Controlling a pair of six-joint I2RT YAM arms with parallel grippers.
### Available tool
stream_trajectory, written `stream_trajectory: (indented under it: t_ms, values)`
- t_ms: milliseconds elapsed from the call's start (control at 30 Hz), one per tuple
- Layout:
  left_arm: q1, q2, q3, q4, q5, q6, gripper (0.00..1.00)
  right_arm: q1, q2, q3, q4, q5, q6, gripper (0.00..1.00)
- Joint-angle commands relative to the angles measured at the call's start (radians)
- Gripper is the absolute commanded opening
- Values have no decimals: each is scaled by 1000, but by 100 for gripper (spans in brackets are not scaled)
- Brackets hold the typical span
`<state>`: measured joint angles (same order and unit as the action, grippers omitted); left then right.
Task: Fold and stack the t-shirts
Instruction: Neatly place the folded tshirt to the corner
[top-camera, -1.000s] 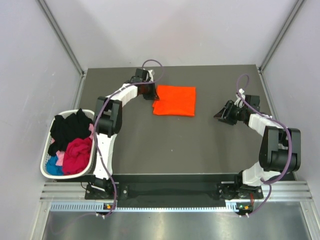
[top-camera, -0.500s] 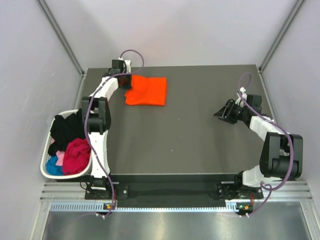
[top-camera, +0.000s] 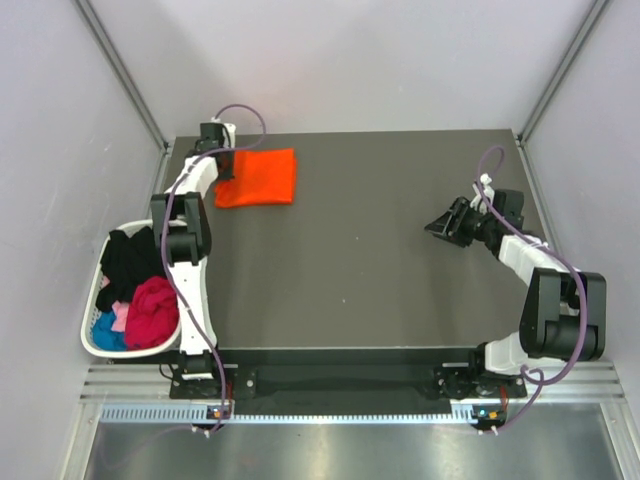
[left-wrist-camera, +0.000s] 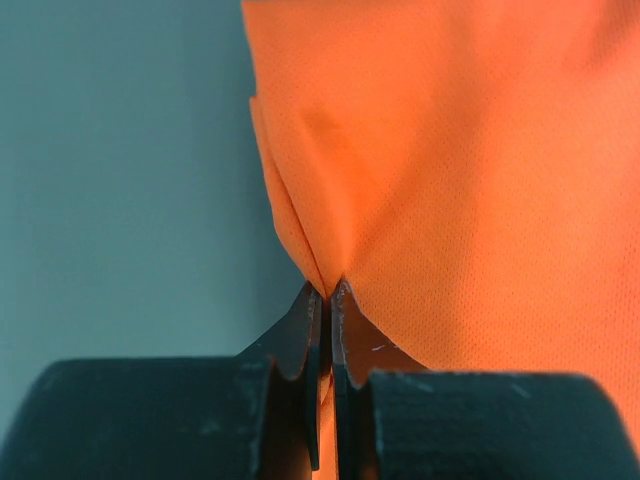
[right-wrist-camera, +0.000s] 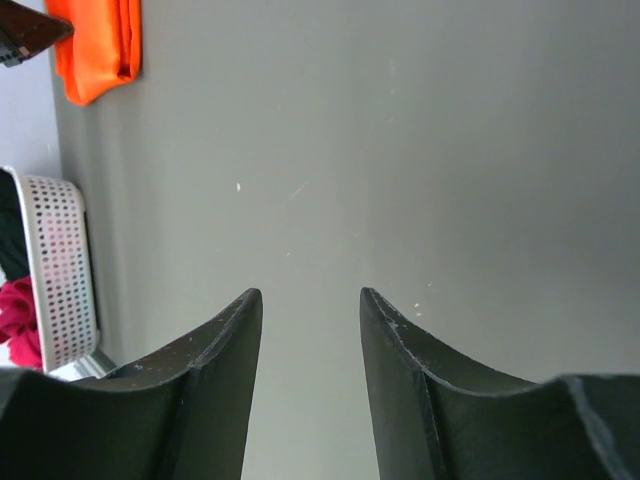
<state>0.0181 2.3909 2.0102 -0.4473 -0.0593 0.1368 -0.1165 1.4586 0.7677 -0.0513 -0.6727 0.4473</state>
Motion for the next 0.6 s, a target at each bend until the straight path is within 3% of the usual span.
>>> stream_trajectory:
  t_ms: [0, 100, 567]
  values:
    - [60, -27, 2, 108, -100, 33, 0, 20, -44, -10, 84, -41, 11, 45]
    - [83, -12, 5, 145, -160, 64, 0, 24, -55, -22, 99, -48, 18, 45]
    - [169, 106, 54, 327, -194, 207, 0, 69, -75, -30, 94, -24, 14, 45]
